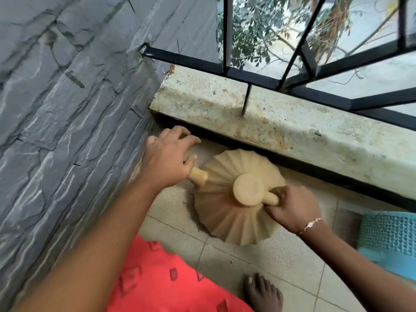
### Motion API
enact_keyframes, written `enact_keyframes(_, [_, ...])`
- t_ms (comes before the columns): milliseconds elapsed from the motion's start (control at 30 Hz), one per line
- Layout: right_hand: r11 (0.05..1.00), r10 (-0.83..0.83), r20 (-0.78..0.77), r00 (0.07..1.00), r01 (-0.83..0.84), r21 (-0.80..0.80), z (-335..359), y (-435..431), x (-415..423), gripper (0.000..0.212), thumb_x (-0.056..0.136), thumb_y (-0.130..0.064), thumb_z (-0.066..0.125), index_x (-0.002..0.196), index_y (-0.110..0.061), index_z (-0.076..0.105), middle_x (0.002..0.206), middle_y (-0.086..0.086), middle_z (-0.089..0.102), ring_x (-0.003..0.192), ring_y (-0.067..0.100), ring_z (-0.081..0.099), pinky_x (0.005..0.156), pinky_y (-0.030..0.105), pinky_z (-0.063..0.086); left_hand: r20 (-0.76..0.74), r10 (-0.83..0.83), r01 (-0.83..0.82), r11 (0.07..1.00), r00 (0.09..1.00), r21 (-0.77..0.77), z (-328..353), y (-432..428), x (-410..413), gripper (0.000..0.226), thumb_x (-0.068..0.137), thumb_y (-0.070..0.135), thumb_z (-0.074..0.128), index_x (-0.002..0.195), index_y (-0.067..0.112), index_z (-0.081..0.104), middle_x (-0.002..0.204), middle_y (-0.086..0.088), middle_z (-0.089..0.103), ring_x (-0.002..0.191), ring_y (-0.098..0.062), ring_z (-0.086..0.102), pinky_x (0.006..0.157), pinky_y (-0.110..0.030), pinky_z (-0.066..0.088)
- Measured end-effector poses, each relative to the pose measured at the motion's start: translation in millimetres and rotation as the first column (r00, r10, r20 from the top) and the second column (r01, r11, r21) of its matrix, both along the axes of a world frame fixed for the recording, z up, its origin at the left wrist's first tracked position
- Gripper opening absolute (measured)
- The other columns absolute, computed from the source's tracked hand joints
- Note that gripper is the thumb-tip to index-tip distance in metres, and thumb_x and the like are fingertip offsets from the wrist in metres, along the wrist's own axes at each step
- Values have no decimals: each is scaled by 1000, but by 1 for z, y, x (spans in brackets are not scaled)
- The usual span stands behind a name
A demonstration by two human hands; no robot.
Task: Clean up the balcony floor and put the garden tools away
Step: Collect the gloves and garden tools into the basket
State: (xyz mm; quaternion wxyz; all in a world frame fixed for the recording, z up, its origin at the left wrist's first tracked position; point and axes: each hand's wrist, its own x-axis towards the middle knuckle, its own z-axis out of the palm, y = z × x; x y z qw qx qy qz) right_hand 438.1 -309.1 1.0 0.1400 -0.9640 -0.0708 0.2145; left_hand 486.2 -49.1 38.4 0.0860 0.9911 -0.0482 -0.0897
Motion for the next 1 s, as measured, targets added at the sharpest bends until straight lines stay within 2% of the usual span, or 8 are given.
enact_keyframes(100, [995, 20, 15, 1000, -19, -95, 3, -1, -2, 21, 78, -40, 58, 81, -23, 69, 81, 6, 68, 85, 30, 62, 56, 27, 33, -21, -15, 16, 999, 1000, 28, 0, -1, -3, 41, 87, 35, 55, 128, 30, 55, 133, 3, 45, 119, -20, 43, 94, -40, 31])
enact_keyframes(300, [1000, 12, 3, 1000, -12, 26, 30, -4, -12, 63, 57, -59, 29, 80, -20, 73, 74, 11, 69, 77, 35, 63, 55, 29, 35, -127, 25, -28, 999, 992, -21, 25, -7, -10, 44, 89, 38, 49, 131, 25, 49, 132, 3, 45, 122, -18, 40, 96, -39, 28])
enact_keyframes(367, [999, -2, -16, 1000, 3, 35, 65, -11, -23, 60, 58, -58, 33, 76, -16, 72, 72, 13, 69, 75, 36, 64, 56, 28, 32, -145, 15, -29, 995, 989, -93, 50, -9, -20, 47, 89, 42, 49, 132, 23, 48, 134, 2, 43, 124, -18, 38, 97, -37, 27])
enact_keyframes(467, [998, -40, -63, 997, 37, -44, 145, -22, -50, 34, 76, -45, 57, 85, -16, 72, 85, 13, 70, 87, 35, 64, 62, 32, 40, -88, 27, -53, 949, 996, -311, 122, -13, -44, 60, 82, 54, 40, 126, 16, 55, 127, -4, 50, 118, -22, 45, 95, -39, 36])
enact_keyframes(567, [986, -106, -104, 989, 91, -143, 236, -33, -86, 24, 80, -40, 62, 88, -19, 70, 91, 8, 70, 95, 31, 62, 70, 32, 44, -32, 174, -166, 852, 984, -497, 205, -19, -79, 62, 82, 57, 47, 125, 12, 55, 124, -8, 51, 113, -24, 49, 95, -37, 42])
enact_keyframes(767, [959, -219, -108, 970, 194, -205, 418, -48, -169, 42, 80, -54, 46, 99, -24, 68, 104, 5, 69, 102, 26, 60, 74, 28, 43, -158, 202, -256, 795, 967, -550, 374, -29, -141, 71, 73, 59, 61, 127, 13, 52, 129, -11, 46, 120, -29, 44, 98, -36, 37])
enact_keyframes(867, [941, -322, -76, 944, 311, -134, 489, -60, -211, 51, 63, -50, 38, 90, -21, 69, 96, 6, 70, 96, 26, 61, 66, 26, 38, -300, 134, -311, 656, 944, -688, 447, -38, -160, 83, 72, 45, 75, 140, 18, 37, 143, -6, 41, 132, -23, 39, 107, -36, 36])
enact_keyframes(1000, [874, -483, -8, 876, 481, -65, 538, -79, -270, 60, 53, -56, 31, 80, -18, 68, 85, 6, 70, 88, 27, 62, 61, 28, 32, -324, -34, -239, 603, 945, -761, 506, -71, -173, 82, 53, 64, 68, 123, 25, 49, 120, 0, 58, 114, -19, 54, 86, -21, 45])
